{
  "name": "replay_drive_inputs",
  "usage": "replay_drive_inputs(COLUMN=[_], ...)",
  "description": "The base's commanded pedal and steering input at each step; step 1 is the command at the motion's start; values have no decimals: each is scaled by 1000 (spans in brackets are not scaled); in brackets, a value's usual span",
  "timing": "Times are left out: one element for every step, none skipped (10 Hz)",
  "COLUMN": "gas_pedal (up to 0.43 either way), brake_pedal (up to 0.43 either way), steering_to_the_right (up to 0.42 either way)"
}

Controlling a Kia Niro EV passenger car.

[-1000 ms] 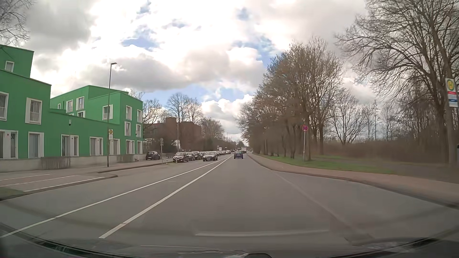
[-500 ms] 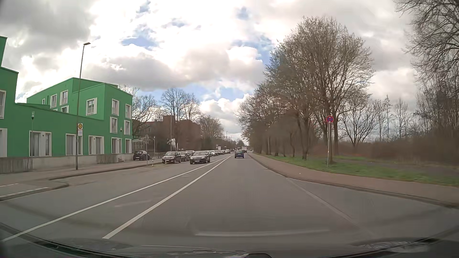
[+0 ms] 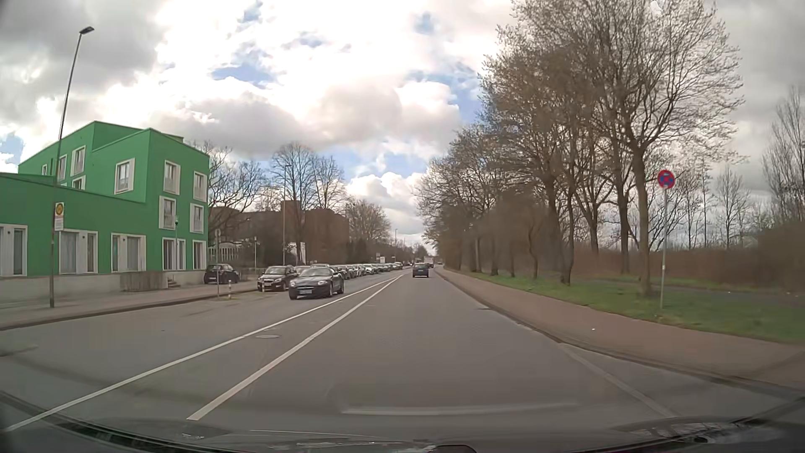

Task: Follow the waypoints while adhering to traffic rules and regulations

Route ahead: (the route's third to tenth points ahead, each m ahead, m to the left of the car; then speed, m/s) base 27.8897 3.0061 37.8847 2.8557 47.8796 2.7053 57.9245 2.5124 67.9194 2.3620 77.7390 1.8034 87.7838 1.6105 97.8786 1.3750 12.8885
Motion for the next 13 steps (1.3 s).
replay_drive_inputs(gas_pedal=[169,157,150,150,150,138,130,130,130,130,130,130,130], brake_pedal=[0,0,0,0,0,0,0,0,0,0,0,0,0], steering_to_the_right=[2,2,2,3,3,3,3,3,3,3,3,2,2])
